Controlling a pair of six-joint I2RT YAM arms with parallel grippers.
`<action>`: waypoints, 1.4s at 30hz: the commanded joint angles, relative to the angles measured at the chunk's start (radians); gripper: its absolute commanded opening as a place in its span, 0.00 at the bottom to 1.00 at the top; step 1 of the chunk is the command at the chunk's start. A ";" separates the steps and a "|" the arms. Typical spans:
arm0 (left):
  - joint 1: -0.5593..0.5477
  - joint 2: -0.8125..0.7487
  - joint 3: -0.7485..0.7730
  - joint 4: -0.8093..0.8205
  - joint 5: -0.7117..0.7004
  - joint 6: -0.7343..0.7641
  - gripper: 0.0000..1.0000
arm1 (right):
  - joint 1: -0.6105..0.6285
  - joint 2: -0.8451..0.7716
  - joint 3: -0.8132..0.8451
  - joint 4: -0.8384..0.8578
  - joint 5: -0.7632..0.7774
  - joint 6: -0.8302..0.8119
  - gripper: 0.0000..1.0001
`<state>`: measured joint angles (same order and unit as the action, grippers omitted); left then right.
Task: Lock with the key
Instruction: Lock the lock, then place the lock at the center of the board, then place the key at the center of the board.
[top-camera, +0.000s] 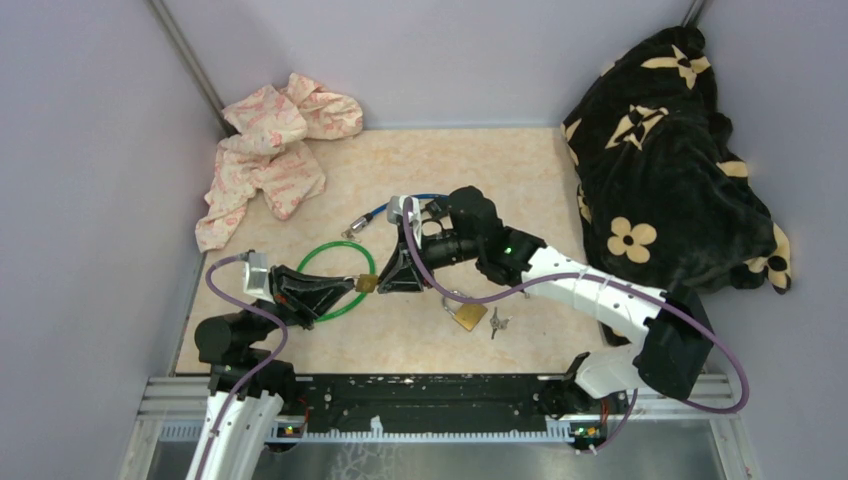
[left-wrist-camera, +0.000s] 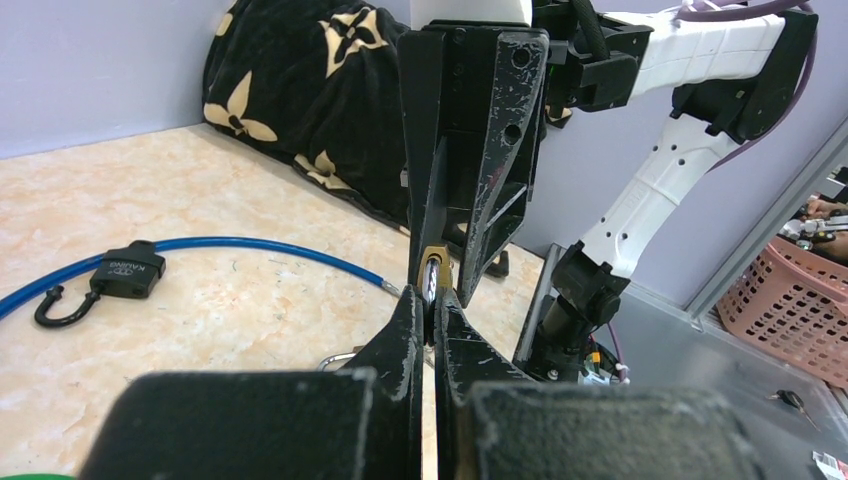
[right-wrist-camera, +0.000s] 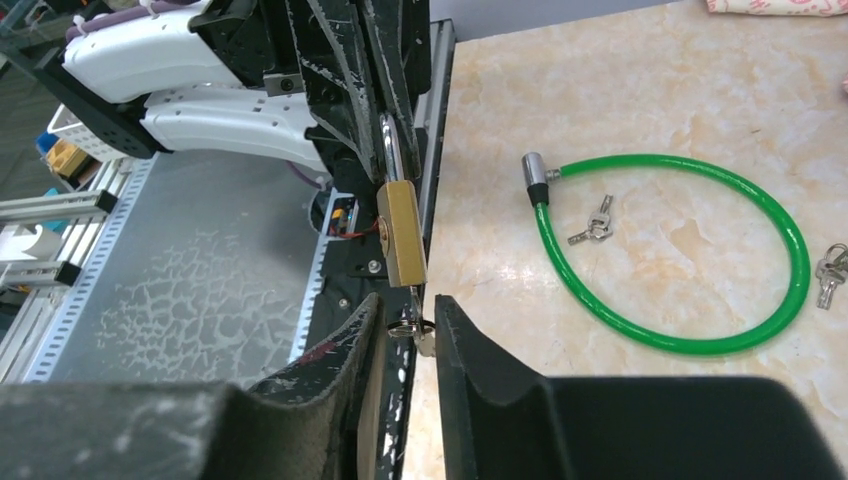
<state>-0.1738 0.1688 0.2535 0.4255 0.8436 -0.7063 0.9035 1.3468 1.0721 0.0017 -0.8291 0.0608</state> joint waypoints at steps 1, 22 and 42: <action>0.008 -0.008 0.026 0.045 0.007 0.005 0.00 | 0.016 0.003 0.066 0.020 -0.023 -0.012 0.26; 0.010 -0.013 0.073 -0.045 -0.054 0.060 0.00 | -0.068 -0.058 -0.118 -0.029 0.123 -0.041 0.00; -0.106 0.408 -0.093 -0.531 -0.229 -0.194 0.00 | 0.030 0.050 -0.335 0.033 0.372 0.270 0.00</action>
<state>-0.2165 0.4946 0.1558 -0.0990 0.6376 -0.8585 0.8898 1.3666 0.7395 -0.0120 -0.5232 0.2245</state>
